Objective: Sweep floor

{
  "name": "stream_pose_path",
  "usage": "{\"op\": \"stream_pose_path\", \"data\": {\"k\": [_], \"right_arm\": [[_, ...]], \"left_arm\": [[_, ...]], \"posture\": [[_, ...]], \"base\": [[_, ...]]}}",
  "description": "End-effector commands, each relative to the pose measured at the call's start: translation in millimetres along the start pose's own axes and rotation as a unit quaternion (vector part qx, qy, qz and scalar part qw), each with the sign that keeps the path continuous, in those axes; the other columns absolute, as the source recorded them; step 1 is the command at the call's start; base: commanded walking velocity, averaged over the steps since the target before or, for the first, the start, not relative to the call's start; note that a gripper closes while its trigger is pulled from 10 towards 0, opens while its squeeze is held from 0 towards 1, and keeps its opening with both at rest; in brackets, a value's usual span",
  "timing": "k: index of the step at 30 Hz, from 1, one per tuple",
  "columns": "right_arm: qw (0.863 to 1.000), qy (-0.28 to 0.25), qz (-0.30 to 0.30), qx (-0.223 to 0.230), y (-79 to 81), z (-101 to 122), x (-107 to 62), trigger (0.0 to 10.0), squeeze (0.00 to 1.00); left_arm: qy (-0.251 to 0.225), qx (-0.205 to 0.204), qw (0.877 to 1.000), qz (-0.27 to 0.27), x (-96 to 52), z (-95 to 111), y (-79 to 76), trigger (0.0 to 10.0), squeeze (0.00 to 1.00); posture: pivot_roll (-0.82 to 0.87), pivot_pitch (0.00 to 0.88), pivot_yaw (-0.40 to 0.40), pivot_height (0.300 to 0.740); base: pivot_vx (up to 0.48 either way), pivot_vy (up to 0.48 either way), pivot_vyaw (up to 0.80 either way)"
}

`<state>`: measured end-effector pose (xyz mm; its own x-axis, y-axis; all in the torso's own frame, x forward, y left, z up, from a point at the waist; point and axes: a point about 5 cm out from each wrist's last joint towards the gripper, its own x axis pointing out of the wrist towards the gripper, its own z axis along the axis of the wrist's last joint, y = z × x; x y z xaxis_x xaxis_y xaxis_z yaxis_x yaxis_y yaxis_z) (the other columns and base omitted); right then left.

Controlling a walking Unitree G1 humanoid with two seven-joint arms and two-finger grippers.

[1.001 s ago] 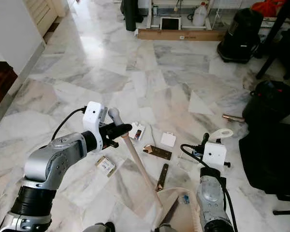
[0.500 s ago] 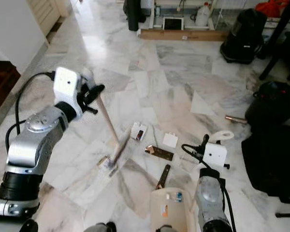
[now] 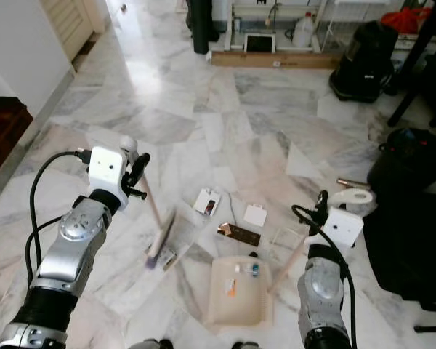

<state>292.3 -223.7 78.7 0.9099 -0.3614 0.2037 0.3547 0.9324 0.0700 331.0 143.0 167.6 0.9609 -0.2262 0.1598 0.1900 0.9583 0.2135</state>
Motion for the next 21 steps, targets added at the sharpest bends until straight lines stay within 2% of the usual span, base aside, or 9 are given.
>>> {"op": "stream_pose_path", "data": {"k": [1,7,12,13,21], "right_arm": [[0.999,-0.031,-0.005,0.016,-1.2,12,3.6,10.0,0.0],[0.999,-0.037,-0.007,0.025,-2.8,18,8.4,10.0,0.0],[0.999,-0.048,0.0,0.024,-3.2,25,11.4,10.0,0.0],[0.998,-0.056,-0.001,0.023,-7.5,31,13.4,10.0,0.0],[0.998,-0.06,-0.002,0.028,-9.3,36,8.9,10.0,0.0]], "left_arm": [[-0.032,0.018,0.999,0.009,-1.0,4,1.0,10.0,0.0],[-0.041,0.026,0.999,0.013,3.8,-2,-0.6,10.0,0.0],[-0.034,0.005,0.999,0.019,6.0,-8,-3.6,10.0,0.0],[-0.035,-0.012,0.999,0.03,7.0,-10,-6.1,10.0,0.0],[-0.053,-0.013,0.998,0.037,10.2,-12,-8.3,10.0,0.0]], "posture": [[0.11,0.047,0.004,0.74],[0.1,0.035,0.003,0.74],[0.08,0.038,-0.004,0.74],[0.07,0.035,-0.011,0.74],[0.06,0.012,-0.031,0.74]], "base": [[0.0,0.0,0.0],[0.0,0.0,0.0],[0.0,0.0,0.0],[0.0,0.0,0.0],[0.0,0.0,0.0]]}}
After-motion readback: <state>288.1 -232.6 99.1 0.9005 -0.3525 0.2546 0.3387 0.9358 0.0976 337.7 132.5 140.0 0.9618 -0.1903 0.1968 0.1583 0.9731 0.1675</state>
